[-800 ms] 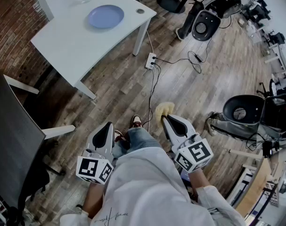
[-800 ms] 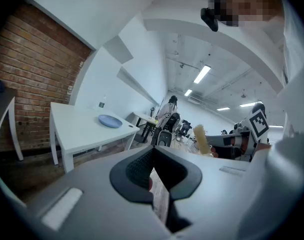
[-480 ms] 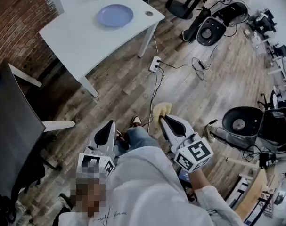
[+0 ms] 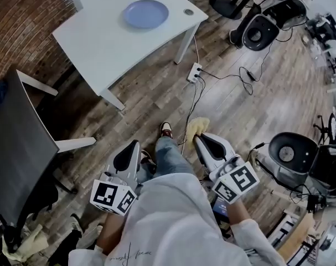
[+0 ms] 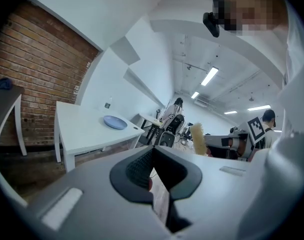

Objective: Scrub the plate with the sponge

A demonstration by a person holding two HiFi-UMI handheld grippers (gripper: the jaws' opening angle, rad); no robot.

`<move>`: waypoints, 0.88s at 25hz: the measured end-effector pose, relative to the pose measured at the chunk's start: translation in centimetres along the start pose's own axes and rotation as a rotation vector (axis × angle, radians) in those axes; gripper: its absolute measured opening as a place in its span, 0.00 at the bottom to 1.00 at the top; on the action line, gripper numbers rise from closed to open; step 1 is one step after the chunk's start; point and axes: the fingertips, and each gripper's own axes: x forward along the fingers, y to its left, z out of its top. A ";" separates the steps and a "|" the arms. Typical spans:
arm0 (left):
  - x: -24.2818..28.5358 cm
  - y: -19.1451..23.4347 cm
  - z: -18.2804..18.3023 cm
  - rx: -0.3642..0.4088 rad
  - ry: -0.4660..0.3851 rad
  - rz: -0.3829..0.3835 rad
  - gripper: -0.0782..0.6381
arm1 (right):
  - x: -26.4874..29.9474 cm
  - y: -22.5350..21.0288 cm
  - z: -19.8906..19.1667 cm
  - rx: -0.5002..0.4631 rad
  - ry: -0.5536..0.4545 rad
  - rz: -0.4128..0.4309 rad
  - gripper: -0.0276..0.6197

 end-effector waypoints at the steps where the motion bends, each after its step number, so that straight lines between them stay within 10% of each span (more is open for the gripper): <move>1: 0.7 0.3 0.3 -0.008 0.002 -0.001 0.13 | 0.6 -0.7 0.4 -0.001 0.005 -0.003 0.08; 22: 18.2 0.9 5.2 0.011 0.071 0.051 0.13 | 9.0 -16.4 7.7 -0.014 0.002 0.109 0.08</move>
